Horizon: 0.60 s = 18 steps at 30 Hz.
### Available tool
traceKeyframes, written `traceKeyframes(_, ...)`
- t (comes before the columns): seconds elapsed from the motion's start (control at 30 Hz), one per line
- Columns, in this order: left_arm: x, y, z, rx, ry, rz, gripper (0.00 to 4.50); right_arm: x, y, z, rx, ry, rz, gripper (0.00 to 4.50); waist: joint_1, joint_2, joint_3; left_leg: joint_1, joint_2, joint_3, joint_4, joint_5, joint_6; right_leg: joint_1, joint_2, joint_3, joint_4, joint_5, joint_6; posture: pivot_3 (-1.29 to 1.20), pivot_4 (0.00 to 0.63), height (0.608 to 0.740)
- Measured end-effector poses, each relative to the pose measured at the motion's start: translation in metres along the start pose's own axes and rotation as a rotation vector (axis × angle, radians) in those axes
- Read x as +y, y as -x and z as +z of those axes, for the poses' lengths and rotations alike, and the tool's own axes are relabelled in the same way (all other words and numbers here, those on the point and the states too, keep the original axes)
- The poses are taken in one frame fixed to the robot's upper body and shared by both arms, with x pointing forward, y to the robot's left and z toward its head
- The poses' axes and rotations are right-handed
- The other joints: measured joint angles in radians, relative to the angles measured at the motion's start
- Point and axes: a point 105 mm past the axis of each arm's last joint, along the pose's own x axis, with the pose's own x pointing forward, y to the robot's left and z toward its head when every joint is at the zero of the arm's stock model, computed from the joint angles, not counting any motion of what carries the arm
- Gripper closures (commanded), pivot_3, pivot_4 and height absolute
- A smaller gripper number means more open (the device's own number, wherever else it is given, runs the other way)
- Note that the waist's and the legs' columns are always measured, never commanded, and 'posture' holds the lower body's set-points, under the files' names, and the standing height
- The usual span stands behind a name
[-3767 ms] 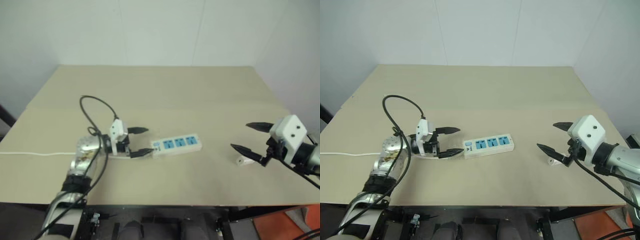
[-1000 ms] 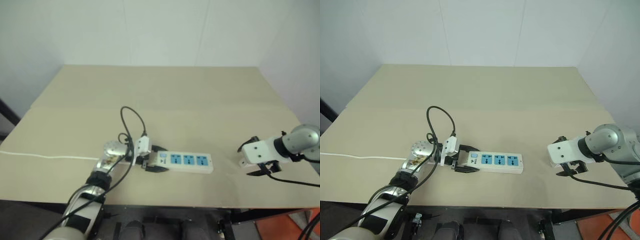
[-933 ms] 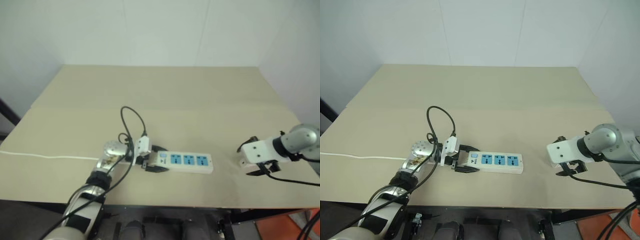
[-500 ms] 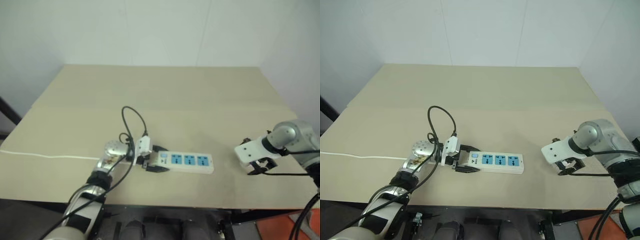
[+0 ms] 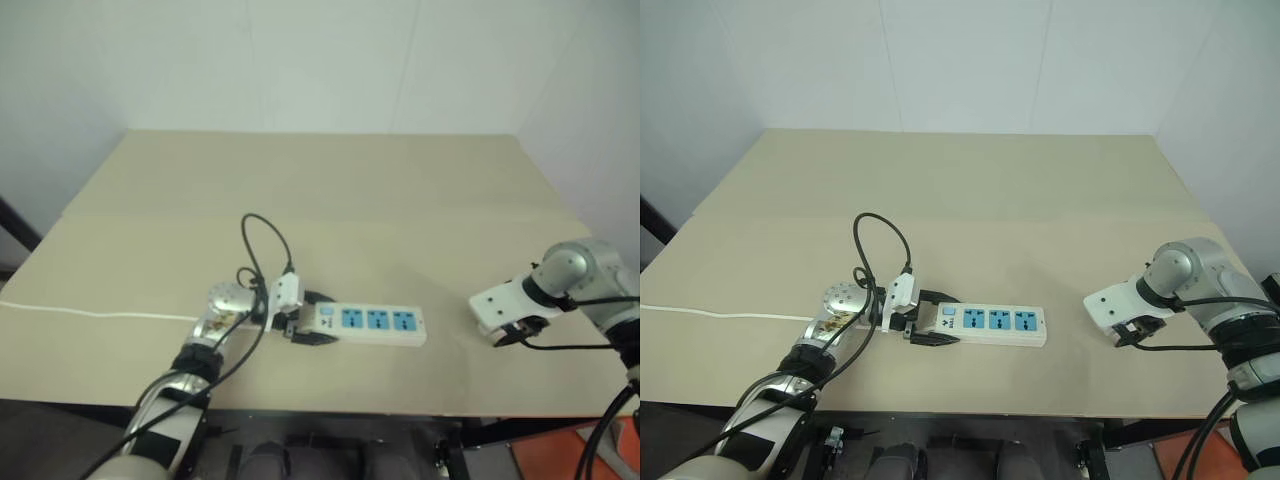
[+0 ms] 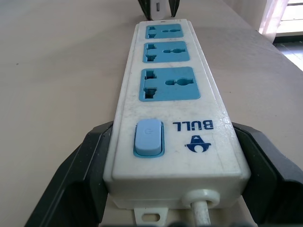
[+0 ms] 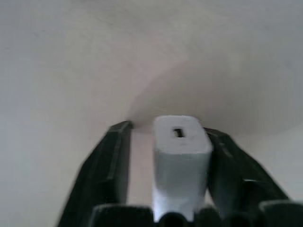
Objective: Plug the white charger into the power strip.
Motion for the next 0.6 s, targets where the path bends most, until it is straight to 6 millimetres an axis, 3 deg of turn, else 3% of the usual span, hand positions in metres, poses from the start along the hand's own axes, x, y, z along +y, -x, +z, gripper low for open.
traceKeyframes(0.07,0.000,0.000,-0.001,0.001,0.004,0.004,1.19,0.000,-0.001,0.001,-0.002,0.005,0.000,3.33,-0.006,0.000,0.000,0.005,0.000,0.000,0.000,0.000,0.000,0.005,0.000,0.000,-0.001,0.000,0.000,0.00,0.150,0.740)
traceKeyframes(0.33,0.000,0.000,-0.001,0.002,0.006,0.012,1.19,0.003,-0.002,0.009,-0.023,0.003,-0.025,3.33,-0.005,0.000,0.000,0.005,0.000,-0.002,0.000,0.000,0.001,0.006,0.000,-0.001,0.000,0.000,0.000,0.00,0.150,0.740)
traceKeyframes(0.43,0.001,0.000,-0.001,0.001,0.009,0.016,1.19,-0.011,0.001,0.027,-0.123,-0.018,-0.098,3.33,-0.009,0.000,0.000,0.005,0.000,-0.002,0.000,0.000,0.001,0.006,0.000,-0.001,0.000,0.000,0.000,0.00,0.150,0.740)
traceKeyframes(0.5,0.001,-0.001,-0.001,-0.001,0.009,0.016,1.19,-0.025,0.013,0.041,-0.201,-0.035,-0.175,3.33,-0.007,0.001,0.000,0.005,0.000,-0.002,0.000,0.000,0.001,0.006,0.000,-0.001,0.000,0.000,0.000,0.00,0.150,0.740)
traceKeyframes(0.6,0.001,-0.004,0.000,-0.006,0.010,0.011,1.19,-0.051,0.049,0.059,-0.374,-0.106,-0.372,3.33,-0.001,0.001,0.000,0.004,0.000,-0.004,0.000,0.000,0.001,0.006,0.000,-0.003,-0.001,0.000,0.000,0.00,0.150,0.740)
